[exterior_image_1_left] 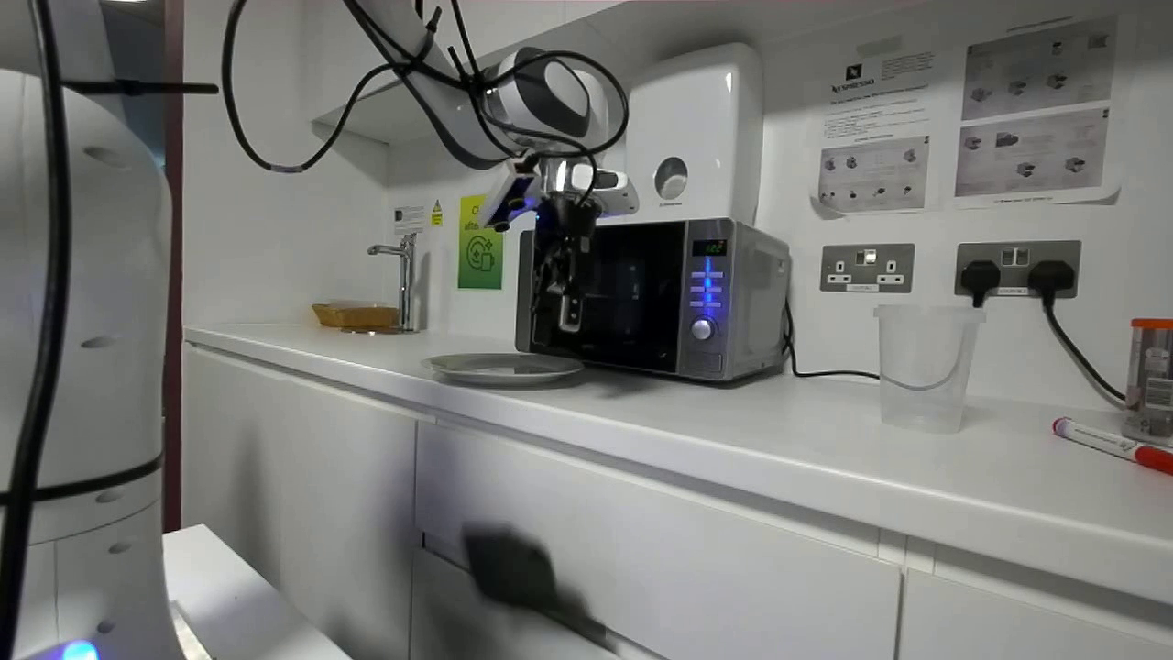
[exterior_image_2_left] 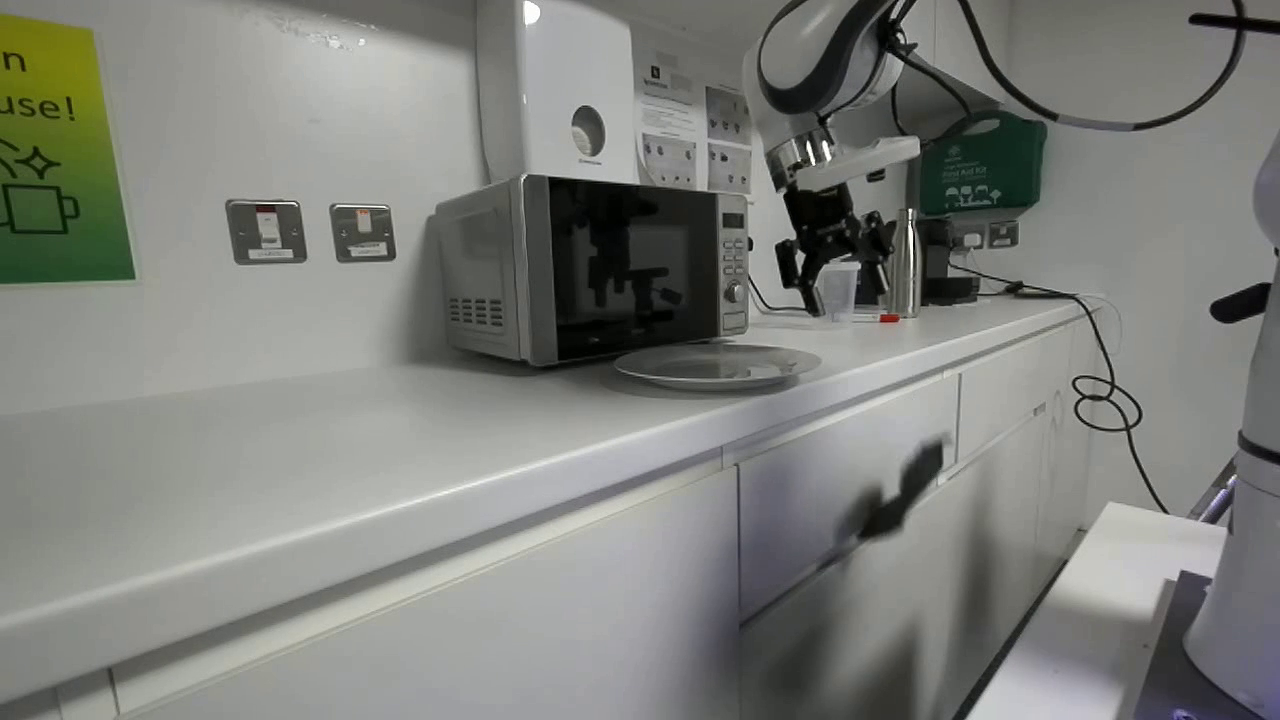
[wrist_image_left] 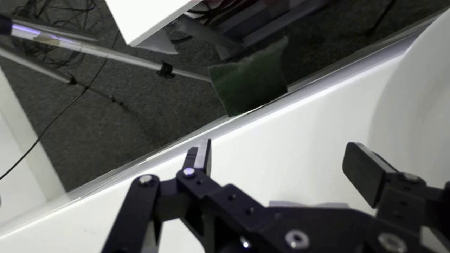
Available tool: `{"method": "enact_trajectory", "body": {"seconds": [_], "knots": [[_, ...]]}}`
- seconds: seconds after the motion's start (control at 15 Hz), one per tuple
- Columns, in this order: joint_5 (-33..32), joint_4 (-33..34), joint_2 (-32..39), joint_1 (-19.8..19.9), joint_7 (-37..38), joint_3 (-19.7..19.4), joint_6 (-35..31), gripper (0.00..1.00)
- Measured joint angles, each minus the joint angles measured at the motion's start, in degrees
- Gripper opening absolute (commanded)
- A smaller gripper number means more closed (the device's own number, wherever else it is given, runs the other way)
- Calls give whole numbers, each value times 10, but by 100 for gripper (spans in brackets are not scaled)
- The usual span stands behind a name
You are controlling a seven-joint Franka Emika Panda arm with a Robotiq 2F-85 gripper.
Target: Pick up the cloth from the counter and use it to wipe the microwave door
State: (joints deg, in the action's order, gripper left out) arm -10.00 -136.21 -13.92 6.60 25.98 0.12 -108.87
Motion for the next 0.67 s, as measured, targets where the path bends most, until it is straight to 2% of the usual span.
{"method": "enact_trajectory", "body": {"seconds": [0.13,0.27,0.67], "knots": [[65,9,0,0,-31,-8,20,100],[97,21,0,0,-35,-11,39,100],[86,32,-18,0,-6,-1,33,100]]}}
